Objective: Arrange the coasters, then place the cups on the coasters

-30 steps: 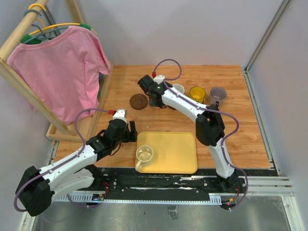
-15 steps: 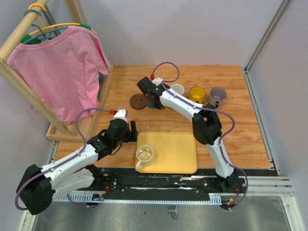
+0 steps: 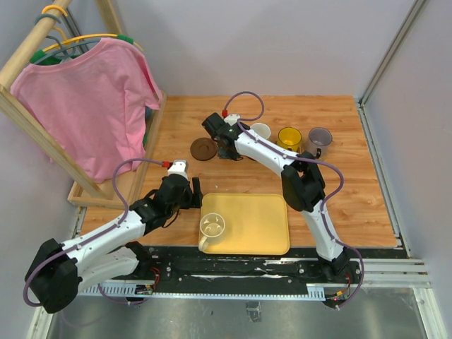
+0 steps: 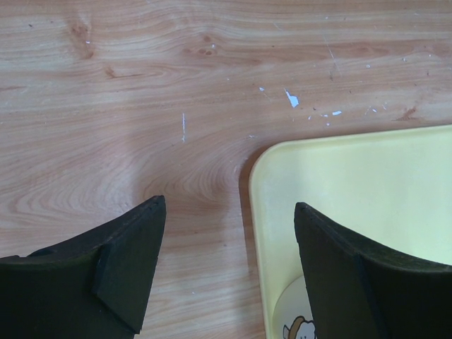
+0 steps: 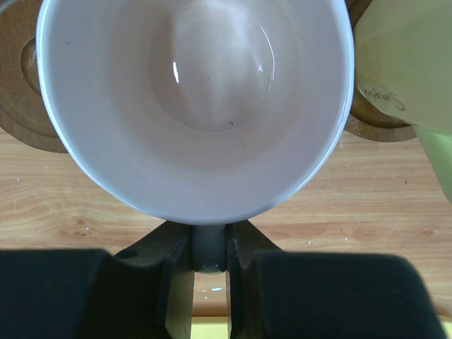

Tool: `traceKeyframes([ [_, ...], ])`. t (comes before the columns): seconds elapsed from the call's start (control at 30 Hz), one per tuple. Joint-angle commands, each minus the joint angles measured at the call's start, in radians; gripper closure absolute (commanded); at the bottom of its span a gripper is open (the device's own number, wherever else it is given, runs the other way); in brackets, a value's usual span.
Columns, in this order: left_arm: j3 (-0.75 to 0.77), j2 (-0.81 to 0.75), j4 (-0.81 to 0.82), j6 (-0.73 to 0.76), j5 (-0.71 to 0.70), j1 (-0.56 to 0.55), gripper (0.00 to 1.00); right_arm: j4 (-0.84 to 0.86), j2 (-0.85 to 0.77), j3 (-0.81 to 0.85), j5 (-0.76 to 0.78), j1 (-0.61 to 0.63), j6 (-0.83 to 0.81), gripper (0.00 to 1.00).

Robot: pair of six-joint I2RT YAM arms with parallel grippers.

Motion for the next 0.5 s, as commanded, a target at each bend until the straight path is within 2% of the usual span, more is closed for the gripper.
traceKeyframes([
  [0.0,0.016,0.007,0.032,0.015,0.005,0.006,0.23,0.030,-0.005,0.017,0.056,-0.016,0.006,0.99],
  [0.47,0.013,0.015,0.036,0.013,0.002,0.006,0.23,0.041,0.010,0.001,0.032,-0.033,0.020,0.99],
])
